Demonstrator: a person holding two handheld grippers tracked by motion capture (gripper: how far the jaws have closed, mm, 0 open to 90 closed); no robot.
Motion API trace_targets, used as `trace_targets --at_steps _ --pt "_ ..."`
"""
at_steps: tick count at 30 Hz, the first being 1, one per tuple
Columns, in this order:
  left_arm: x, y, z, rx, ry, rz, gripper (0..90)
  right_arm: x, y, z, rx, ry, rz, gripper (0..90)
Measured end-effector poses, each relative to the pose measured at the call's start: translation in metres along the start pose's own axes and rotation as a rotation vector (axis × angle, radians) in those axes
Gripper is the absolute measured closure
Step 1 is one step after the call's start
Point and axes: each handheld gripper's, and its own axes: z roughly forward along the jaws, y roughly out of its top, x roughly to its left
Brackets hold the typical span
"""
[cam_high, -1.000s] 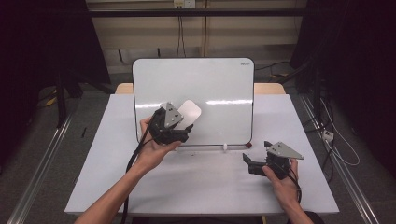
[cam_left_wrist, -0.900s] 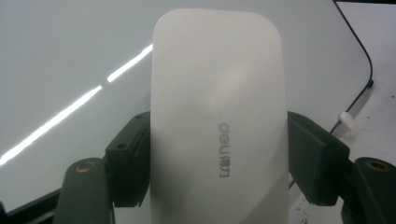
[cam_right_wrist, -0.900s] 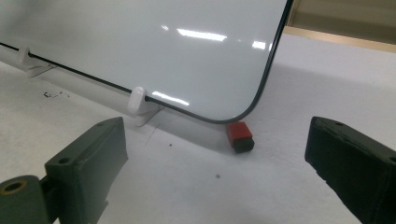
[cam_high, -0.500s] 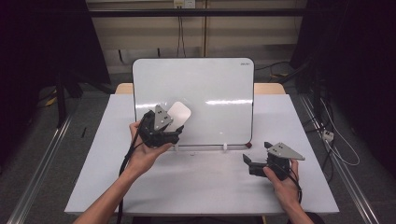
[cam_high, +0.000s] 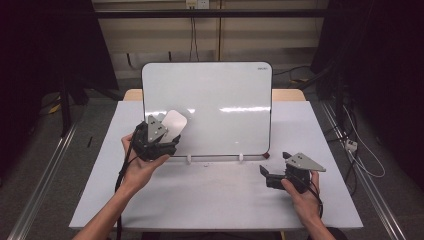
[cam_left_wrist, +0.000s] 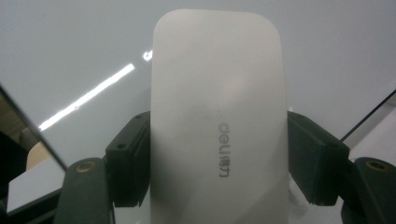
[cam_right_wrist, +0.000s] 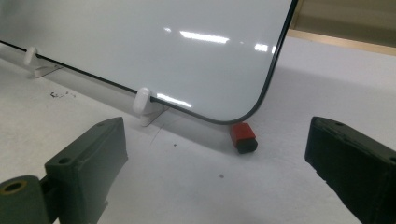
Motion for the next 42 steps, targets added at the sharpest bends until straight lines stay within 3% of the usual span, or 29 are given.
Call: trace_targets --at_steps 16,19,21,27,31,38,42 --pt "0.009 -0.029 0.008 0.065 0.043 -0.004 30.8 0.001 0.000 0.000 -0.002 0.004 -0.003 5.5" --pt "0.012 -0.031 0.010 0.070 0.038 -0.021 30.8 0.001 0.001 0.000 -0.003 0.003 -0.003 5.5" --pt "0.012 -0.033 0.014 0.076 0.061 -0.006 30.8 0.001 0.000 0.000 -0.003 0.004 -0.003 5.6" --pt "0.011 -0.031 0.023 0.074 0.063 0.001 30.8 0.001 0.000 0.000 0.000 0.004 -0.003 5.6" --pt "0.007 -0.034 0.032 0.092 0.102 0.047 30.2 0.000 0.000 0.001 0.000 0.005 -0.002 5.6" --pt "0.009 -0.034 0.031 0.099 0.083 0.014 29.5 0.000 0.000 0.001 0.000 0.010 -0.002 5.6" --pt "0.010 -0.032 0.026 0.080 0.065 -0.004 21.2 -0.001 0.000 0.001 -0.001 0.012 0.002 5.4"
